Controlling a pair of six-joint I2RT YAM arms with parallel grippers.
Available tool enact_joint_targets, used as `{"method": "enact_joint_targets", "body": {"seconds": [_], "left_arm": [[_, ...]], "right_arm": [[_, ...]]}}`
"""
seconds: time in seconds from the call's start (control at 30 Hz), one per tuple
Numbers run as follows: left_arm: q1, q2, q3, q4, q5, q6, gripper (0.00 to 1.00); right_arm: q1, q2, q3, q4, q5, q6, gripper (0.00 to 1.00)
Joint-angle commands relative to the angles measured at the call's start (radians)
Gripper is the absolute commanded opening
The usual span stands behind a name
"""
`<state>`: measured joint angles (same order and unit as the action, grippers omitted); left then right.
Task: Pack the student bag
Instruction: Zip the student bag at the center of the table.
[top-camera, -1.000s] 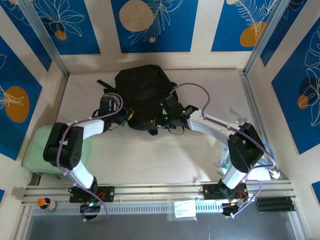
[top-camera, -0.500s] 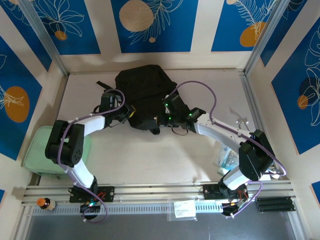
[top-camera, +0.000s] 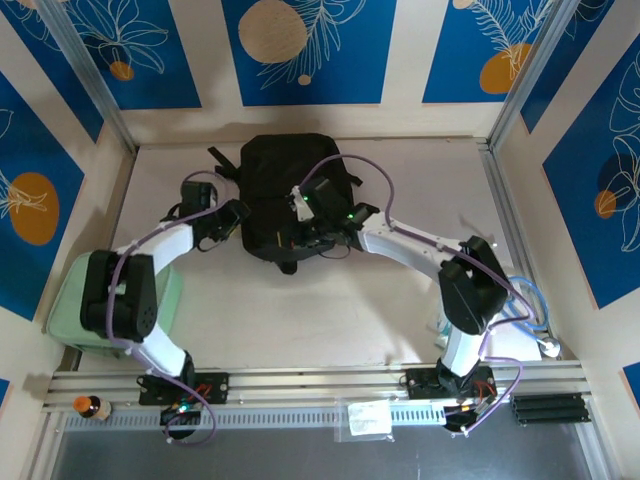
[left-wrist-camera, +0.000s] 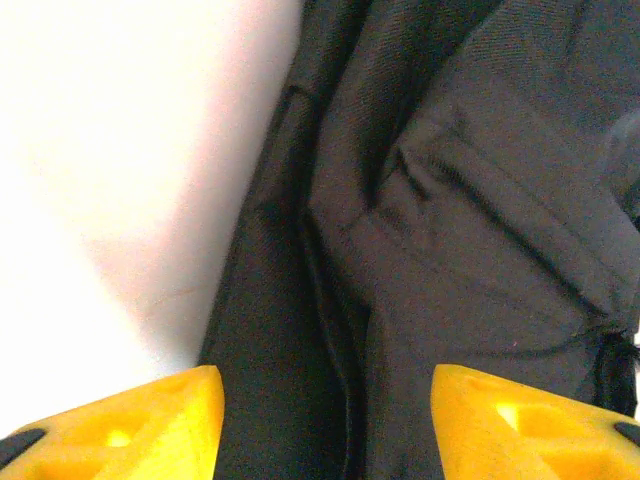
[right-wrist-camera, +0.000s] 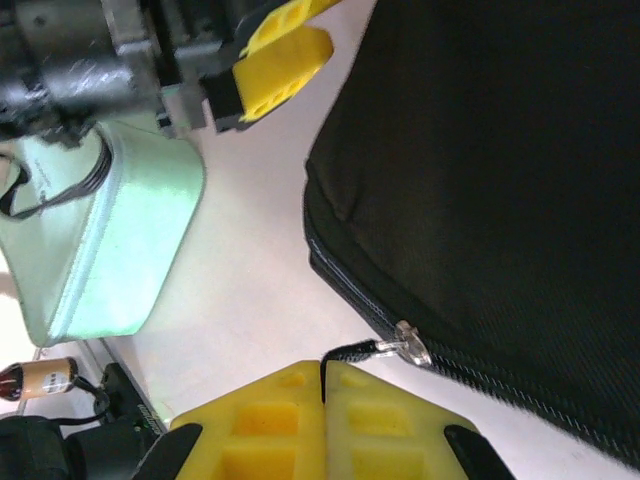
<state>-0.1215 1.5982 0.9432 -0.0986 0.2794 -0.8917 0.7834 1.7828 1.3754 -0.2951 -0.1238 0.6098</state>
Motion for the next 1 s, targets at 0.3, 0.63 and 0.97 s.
{"method": "enact_joint_targets", "body": {"seconds": [0.3, 0.63, 0.97], "left_arm": [[-0.046, -0.264, -0.094, -0.255, 0.046, -0.168, 0.67], [-0.118, -0.155, -0.058, -0.161, 0.015, -0.251, 0.46], [-0.115, -0.096, -0.039, -0.154, -0.072, -0.211, 0.02]], "right_arm": [[0.046, 0.093, 0.133, 0.047, -0.137, -0.032, 0.00], [0.048, 0.053, 0.075, 0.039, -0.095, -0.022, 0.00], [0.039, -0.142, -0.157, -0.072, 0.291, 0.040, 0.00]]}}
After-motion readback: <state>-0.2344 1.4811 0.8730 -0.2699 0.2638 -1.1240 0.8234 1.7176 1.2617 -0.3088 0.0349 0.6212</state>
